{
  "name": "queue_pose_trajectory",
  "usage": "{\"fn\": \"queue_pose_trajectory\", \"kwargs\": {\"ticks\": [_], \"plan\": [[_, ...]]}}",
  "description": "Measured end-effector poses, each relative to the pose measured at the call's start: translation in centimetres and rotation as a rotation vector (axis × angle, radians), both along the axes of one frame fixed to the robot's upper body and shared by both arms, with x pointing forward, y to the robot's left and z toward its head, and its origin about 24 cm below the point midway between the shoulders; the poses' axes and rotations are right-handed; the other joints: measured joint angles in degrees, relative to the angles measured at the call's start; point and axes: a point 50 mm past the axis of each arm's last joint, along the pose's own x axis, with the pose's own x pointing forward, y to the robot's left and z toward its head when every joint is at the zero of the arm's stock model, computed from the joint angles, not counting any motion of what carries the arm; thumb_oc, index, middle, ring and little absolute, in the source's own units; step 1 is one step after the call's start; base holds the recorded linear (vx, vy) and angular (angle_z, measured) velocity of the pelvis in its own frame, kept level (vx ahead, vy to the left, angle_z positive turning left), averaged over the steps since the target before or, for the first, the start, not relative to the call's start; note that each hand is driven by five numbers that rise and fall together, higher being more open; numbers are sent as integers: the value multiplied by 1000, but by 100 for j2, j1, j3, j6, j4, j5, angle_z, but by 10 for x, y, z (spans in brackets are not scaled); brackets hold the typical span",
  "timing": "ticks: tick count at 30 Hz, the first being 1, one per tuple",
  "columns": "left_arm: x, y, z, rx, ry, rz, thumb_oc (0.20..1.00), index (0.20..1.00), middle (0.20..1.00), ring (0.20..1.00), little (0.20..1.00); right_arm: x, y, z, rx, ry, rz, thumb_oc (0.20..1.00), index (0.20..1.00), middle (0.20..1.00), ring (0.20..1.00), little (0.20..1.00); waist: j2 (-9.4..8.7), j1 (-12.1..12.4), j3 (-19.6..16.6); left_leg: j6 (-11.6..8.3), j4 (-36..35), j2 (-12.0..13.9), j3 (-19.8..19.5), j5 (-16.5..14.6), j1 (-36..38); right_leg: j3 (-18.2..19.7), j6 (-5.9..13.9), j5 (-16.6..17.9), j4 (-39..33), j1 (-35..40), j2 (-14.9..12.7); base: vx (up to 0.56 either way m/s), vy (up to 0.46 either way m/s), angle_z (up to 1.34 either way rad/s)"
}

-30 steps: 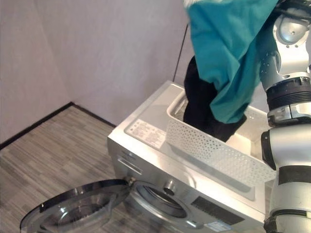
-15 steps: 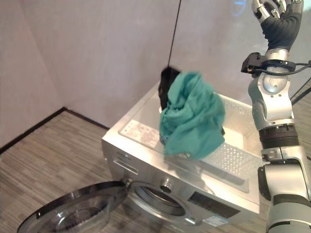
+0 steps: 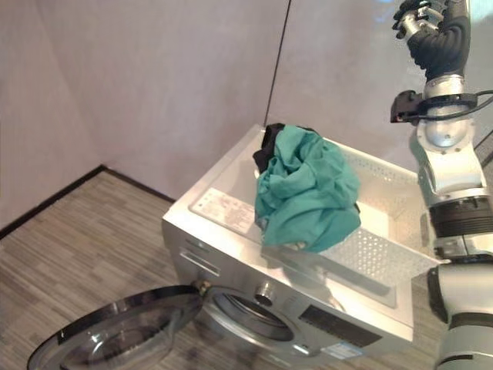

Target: Grab the laundry basket,head to the washer,open it,put in the laundry and shut it.

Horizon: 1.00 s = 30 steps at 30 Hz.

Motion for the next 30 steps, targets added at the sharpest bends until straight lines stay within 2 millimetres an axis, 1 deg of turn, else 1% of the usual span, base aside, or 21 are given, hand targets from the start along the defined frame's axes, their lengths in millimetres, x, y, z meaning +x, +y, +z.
{"fn": "queue_pose_trajectory", "kwargs": {"ticks": [1,2,3,4,8,9,11,12,13,15,19,22,24,27,28,30], "plan": [[-4,1,0,-3,7,11,1000,1000,1000,1000,1000,-4,1,-3,-54,33,31,1000,1000,1000,1000,1000,-7,-117,7,1,0,5,5,-1,7,3,0,0,0,6,3,0,0,0],[-5,2,0,-4,10,14,1000,1000,1000,1000,1000,-7,-1,-3,-86,54,43,1000,1000,1000,1000,1000,-9,-141,15,1,0,8,7,-1,3,5,0,0,0,1,4,0,0,0],[-4,2,0,-9,6,26,1000,1000,1000,1000,1000,-11,-4,-4,-155,96,45,1000,1000,1000,1000,1000,-11,-151,27,1,-1,6,11,-2,1,8,0,0,1,-3,3,0,0,0],[-4,2,0,-20,5,35,1000,1000,1000,1000,1000,-19,-8,0,-314,171,33,1000,1000,1000,1000,1000,5,-162,49,4,-2,4,14,-4,2,12,0,0,1,-3,2,2,-1,-4],[-7,6,1,-36,10,48,1000,1000,1000,1000,1000,-32,-12,12,-417,180,31,1000,1000,1000,1000,1000,-12,-373,62,24,-3,21,103,-20,20,69,2,-1,-3,-11,6,13,-8,-8],[-8,5,1,-45,4,58,1000,1000,1000,1000,1000,-39,-11,16,-460,177,40,1000,1000,1000,1000,1000,5,-369,75,27,-4,17,113,-21,15,80,3,-2,0,-21,3,11,-9,-14],[-7,6,1,-54,1,68,1000,1000,1000,1000,1000,-45,-7,19,-494,155,56,1000,1000,1000,1000,1000,5,-474,76,35,-3,21,154,-31,42,134,3,-2,-3,-23,3,9,-13,-11],[-10,6,1,-65,0,70,1000,1000,1000,1000,1000,-57,-1,18,-583,149,62,1000,1000,1000,1000,1000,28,-478,88,43,-4,15,150,-36,46,126,3,-5,-3,-17,-1,3,-14,-9],[-9,5,1,-69,0,70,1000,1000,1000,1000,1000,-59,4,18,-614,145,81,1000,1000,1000,1000,1000,33,-521,90,45,-3,17,170,-41,75,151,3,-4,-2,-4,2,8,-21,-3],[-9,6,1,-68,2,57,1000,1000,1000,1000,1000,-63,8,11,-638,161,109,1000,1000,1000,1000,1000,34,-562,91,46,-3,17,165,-45,87,140,3,-4,-6,17,1,3,-7,-2],[-6,7,2,-67,3,25,1000,1000,1000,1000,1000,-63,15,-4,-695,229,156,1000,1000,1000,1000,1000,51,-574,91,46,-3,16,199,-45,94,154,2,-2,-10,15,1,0,0,0],[-4,6,2,-83,-1,21,1000,1000,1000,1000,1000,-65,20,-5,-725,234,178,1000,1000,1000,1000,1000,85,-573,75,45,-3,16,201,-45,95,166,2,-1,-4,15,1,0,0,0],[-3,6,2,-89,-1,12,1000,1000,1000,1000,1000,-65,26,-10,-761,248,197,1000,1000,1000,1000,1000,107,-570,62,45,-2,16,203,-45,99,168,1,5,-1,19,2,0,0,0],[-3,6,2,-86,4,-8,1000,1000,1000,1000,1000,-61,37,-30,-881,332,219,1000,1000,1000,1000,1000,111,-568,40,45,-2,18,210,-45,109,175,-1,9,0,26,5,0,0,0],[-2,7,2,-86,4,-10,1000,1000,1000,1000,1000,-59,43,-43,-912,379,260,1000,1000,1000,1000,1000,109,-563,35,45,-3,18,210,-45,111,174,0,11,-1,31,5,0,0,0],[-3,7,2,-91,5,-11,1000,1000,1000,1000,1000,-59,49,-58,-948,441,314,1000,1000,1000,1000,1000,109,-552,35,45,-3,16,215,-45,112,174,3,14,0,31,3,0,0,0]]}}
